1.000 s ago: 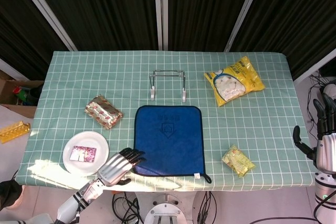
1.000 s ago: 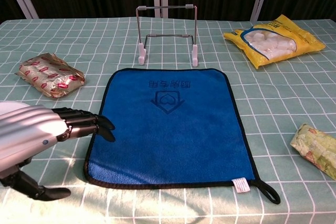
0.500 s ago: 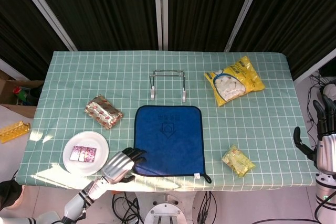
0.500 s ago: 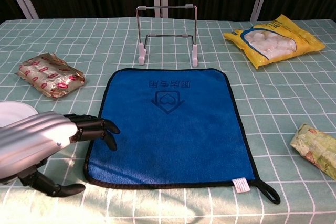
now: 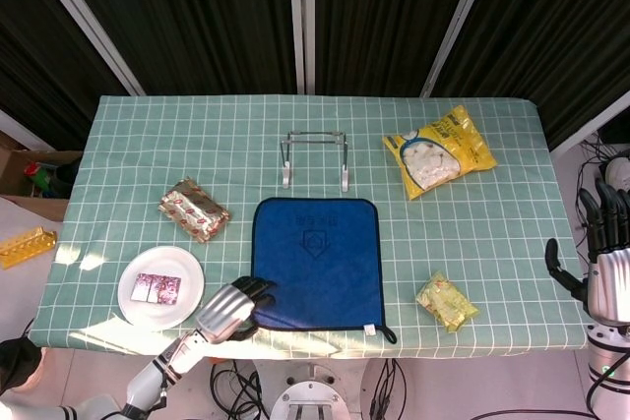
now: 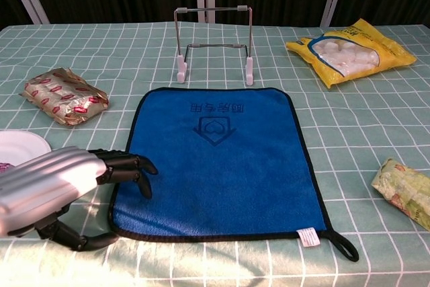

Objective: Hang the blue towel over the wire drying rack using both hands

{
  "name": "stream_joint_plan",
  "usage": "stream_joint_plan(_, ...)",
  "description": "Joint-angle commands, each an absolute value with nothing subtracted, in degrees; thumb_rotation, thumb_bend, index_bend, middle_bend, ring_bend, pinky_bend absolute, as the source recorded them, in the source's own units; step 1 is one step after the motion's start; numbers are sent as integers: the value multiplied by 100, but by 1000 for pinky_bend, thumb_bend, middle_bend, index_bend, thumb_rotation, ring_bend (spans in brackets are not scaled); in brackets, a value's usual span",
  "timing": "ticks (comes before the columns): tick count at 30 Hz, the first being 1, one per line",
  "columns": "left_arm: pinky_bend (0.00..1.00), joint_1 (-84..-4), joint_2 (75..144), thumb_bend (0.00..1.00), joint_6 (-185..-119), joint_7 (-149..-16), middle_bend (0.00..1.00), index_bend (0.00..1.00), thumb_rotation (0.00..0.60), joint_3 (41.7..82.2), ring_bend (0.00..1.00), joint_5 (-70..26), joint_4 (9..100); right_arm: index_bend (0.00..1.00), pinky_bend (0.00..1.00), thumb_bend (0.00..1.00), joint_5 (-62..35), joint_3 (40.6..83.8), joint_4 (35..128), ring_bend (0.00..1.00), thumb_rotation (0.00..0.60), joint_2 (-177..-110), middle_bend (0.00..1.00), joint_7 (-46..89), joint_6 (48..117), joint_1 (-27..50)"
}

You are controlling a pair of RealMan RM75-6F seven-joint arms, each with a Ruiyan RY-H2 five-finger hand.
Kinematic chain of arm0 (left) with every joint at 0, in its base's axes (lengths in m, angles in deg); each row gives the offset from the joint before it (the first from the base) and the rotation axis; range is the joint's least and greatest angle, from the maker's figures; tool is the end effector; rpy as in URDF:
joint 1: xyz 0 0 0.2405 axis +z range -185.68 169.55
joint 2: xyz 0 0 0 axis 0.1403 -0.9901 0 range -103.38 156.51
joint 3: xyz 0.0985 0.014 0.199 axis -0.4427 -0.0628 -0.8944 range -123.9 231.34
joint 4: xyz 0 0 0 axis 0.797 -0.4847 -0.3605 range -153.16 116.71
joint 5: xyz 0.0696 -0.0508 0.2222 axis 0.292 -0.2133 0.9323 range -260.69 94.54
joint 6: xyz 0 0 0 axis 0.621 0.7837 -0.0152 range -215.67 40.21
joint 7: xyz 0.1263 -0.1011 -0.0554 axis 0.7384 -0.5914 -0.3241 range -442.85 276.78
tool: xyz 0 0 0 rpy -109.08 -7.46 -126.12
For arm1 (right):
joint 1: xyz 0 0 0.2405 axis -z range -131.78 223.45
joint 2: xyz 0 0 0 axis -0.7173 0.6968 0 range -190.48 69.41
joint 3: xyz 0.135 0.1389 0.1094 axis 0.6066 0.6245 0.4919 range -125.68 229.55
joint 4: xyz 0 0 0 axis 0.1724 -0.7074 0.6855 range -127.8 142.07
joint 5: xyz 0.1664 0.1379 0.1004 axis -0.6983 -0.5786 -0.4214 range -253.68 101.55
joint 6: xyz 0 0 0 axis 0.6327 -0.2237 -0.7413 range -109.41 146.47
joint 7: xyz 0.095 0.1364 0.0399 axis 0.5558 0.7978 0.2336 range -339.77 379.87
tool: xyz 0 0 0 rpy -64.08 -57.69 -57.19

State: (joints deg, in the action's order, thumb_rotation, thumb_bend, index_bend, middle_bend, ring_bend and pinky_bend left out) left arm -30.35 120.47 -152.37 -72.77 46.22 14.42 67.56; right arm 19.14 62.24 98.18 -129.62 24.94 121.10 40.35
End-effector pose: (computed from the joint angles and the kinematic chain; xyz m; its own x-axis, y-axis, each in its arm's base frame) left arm -0.1451 0.1796 -0.1036 0.4138 0.3760 0.8291 0.8027 -0.5803 -0.1375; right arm -0.2300 -0.2224 0.1564 0.1761 0.3971 0.9007 -0.9360 -0.2156 0.2781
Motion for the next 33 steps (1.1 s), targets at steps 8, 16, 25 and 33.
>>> stream_joint_plan(8, 302, -3078, 12185, 340, -15349, -7479, 222, 403, 600, 4659, 220, 1471, 6590, 0, 0, 450, 1893, 6225, 9812, 0, 600, -12947, 0, 2506, 12098, 4044)
stream_joint_plan(16, 305, -3091, 12303, 363, -15508, -7726, 227, 430, 600, 4660, 222, 1542, 6444, 0, 0, 455, 1869, 6218, 9763, 0, 600, -12959, 0, 2536, 12085, 4055)
stream_joint_plan(25, 318, -3119, 12451, 418, -15687, -8052, 242, 511, 600, 4702, 237, 1603, 6293, 0, 0, 458, 1842, 6216, 9726, 0, 600, -12966, 0, 2561, 12070, 4062)
stream_joint_plan(33, 326, -3128, 12508, 485, -15684, -8161, 262, 618, 600, 4729, 254, 1506, 6320, 0, 0, 459, 1834, 6186, 9680, 0, 600, -12986, 0, 2599, 12055, 4079)
